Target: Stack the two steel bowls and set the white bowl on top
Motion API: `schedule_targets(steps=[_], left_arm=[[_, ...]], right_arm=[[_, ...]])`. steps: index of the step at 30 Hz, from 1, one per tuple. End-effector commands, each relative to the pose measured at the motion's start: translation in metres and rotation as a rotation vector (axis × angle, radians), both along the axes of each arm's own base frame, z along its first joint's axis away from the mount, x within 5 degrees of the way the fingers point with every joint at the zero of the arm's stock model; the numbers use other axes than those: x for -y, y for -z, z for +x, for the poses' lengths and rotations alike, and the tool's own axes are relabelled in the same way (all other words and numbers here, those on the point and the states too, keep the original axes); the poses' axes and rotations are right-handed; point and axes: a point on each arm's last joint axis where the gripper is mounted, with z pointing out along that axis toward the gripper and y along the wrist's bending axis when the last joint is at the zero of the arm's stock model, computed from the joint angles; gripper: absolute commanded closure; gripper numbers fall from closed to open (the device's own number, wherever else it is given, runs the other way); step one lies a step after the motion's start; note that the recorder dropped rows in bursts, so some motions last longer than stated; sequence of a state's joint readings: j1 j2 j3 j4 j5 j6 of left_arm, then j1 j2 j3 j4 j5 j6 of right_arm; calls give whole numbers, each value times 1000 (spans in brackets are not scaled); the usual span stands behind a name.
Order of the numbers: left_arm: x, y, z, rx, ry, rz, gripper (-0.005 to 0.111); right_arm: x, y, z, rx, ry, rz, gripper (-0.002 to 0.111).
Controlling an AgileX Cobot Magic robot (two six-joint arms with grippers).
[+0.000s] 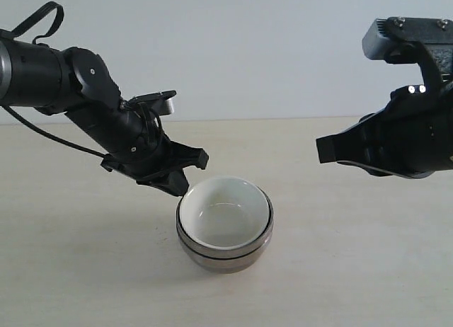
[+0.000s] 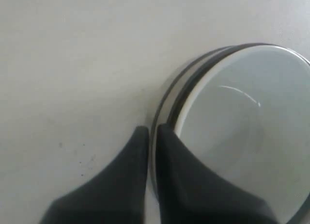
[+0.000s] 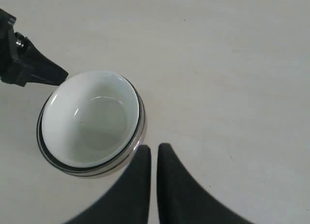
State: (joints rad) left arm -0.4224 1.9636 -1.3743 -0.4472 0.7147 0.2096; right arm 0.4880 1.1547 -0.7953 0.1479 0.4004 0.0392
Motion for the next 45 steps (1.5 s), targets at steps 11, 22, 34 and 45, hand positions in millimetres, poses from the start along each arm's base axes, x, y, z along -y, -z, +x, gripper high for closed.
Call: schedule_targets(steps=[11, 22, 34, 45], left_arm=[[6, -19, 0, 11, 30, -34, 103], [24, -2, -4, 3, 62, -22, 103], [24, -4, -4, 11, 64, -22, 103], [24, -12, 2, 99, 51, -40, 103]], right_arm=[[1, 1, -1, 4, -3, -4, 108], [1, 1, -2, -1, -4, -7, 108], [1, 1, -1, 1, -4, -6, 108], [1, 1, -2, -1, -4, -7, 108]])
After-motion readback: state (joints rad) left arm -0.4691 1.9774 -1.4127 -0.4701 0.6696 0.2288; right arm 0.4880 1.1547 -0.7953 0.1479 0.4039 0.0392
